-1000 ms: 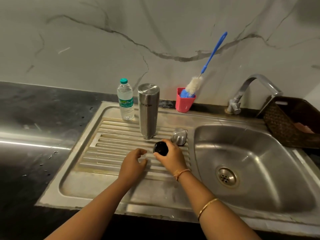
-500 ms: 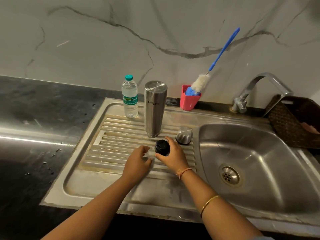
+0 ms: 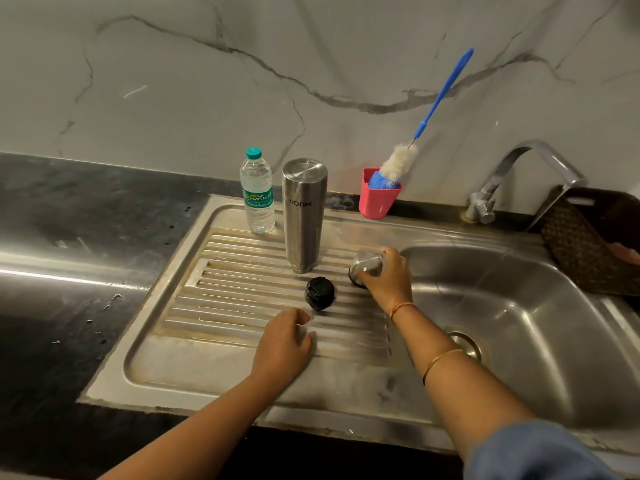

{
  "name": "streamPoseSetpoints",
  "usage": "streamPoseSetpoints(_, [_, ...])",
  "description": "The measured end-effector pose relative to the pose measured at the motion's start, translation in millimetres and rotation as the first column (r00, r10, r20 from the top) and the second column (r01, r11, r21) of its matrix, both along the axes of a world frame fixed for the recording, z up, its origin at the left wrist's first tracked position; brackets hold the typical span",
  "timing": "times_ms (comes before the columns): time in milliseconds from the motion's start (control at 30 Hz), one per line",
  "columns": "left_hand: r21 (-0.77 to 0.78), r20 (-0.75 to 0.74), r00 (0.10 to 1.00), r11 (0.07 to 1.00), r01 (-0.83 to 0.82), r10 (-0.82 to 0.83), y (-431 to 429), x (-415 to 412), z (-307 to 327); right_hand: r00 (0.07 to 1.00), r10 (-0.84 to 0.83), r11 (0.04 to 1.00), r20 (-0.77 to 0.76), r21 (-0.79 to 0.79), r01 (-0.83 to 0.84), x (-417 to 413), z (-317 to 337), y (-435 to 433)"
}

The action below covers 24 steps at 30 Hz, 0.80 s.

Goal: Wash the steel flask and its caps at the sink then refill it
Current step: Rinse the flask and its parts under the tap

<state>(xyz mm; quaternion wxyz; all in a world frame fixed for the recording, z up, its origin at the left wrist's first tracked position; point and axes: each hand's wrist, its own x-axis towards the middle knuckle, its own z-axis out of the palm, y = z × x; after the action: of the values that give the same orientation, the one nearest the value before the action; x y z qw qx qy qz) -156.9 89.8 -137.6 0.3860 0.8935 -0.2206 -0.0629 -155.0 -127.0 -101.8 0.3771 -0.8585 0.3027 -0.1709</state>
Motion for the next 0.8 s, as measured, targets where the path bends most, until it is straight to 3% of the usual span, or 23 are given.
streamPoseSetpoints(167, [0.015,0.107,0.989,0.995,0.099,-0.100,-19.5,-20.8,-0.3,0.983,0.144,0.990,-0.113,0.018,-0.143,11.5,-8.5,-9.9])
streamPoseSetpoints(300, [0.011,0.135,0.978,0.987,0.160,-0.160,-44.6,-37.9,1.3,0.991,0.136,0.991,-0.007,0.018,-0.136,-1.6,-10.7,-25.0])
streamPoseSetpoints(400, [0.001,0.127,0.977,0.985,0.172,-0.171,-70.7,-43.3,6.9,0.990,0.008,0.968,0.143,0.248,-0.043,-17.6,-10.3,-46.2])
streamPoseSetpoints(533, [-0.008,0.119,0.979,0.986,0.165,-0.163,-120.7,-44.8,21.9,0.962,-0.190,0.806,0.198,0.590,0.038,-40.3,-6.4,-95.8])
streamPoseSetpoints(733, [-0.090,0.021,0.987,0.983,0.162,-0.161,-226.8,-47.9,53.4,0.927,-0.320,0.649,0.195,0.758,0.065,-80.3,13.8,-195.0])
streamPoseSetpoints(800, [-0.147,-0.085,0.983,0.977,0.151,-0.165,-265.1,-47.3,60.9,0.923,-0.326,0.637,0.205,0.769,0.054,-86.9,24.0,-222.3])
